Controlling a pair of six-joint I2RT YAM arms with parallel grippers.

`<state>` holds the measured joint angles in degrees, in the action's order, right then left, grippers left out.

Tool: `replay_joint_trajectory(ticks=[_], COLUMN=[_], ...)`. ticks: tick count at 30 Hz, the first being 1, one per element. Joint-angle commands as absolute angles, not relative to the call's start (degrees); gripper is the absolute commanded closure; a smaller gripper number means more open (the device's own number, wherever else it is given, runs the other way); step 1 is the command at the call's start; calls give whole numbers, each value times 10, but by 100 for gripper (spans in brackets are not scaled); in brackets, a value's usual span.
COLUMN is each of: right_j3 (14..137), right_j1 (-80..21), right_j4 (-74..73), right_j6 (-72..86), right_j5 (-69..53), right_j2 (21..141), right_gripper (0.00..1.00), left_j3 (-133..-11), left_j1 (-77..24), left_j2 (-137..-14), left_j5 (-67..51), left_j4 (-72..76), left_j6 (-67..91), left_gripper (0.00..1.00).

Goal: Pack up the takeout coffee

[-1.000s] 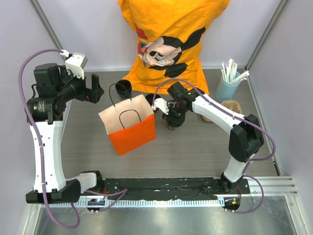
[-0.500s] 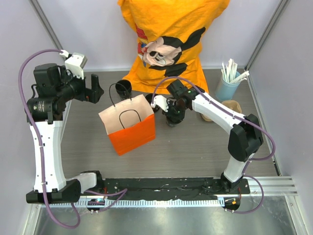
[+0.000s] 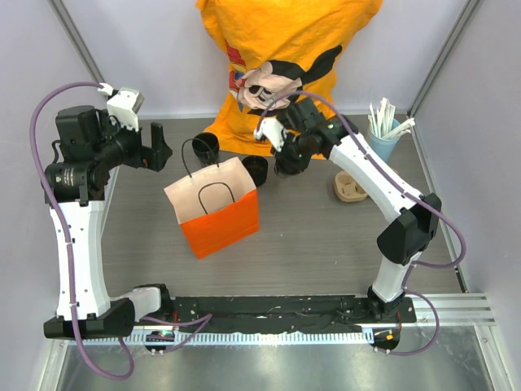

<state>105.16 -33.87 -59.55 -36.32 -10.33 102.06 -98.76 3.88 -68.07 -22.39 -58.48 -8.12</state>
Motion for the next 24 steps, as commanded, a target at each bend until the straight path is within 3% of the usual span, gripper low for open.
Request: replay_joint_trajectory(ticks=[1, 5, 11, 19, 24], right_j3=[1192, 1382, 1432, 1424, 1412], right_j1=[-333, -333, -332, -333, -333], right_j4=[-669, -737, -715, -630, -552], right_j6=[-312, -255, -193, -70, 29], right_j5=[-94, -104, -167, -414, -488], right_j2=[1025, 1066, 1050, 997, 1019], right_gripper=[99, 99, 99, 99, 99], left_j3=[-991, -993, -1005, -964, -961], left_j1=[43, 43, 42, 36, 8], left_j2=[-677, -689, -709, -717, -729], left_j5=[-222, -211, -218, -303, -307], left_j4=[-551, -543, -529, -513, -512], left_j6=[-98, -118, -132, -140, -152], left_gripper=[0, 0, 0, 0, 1])
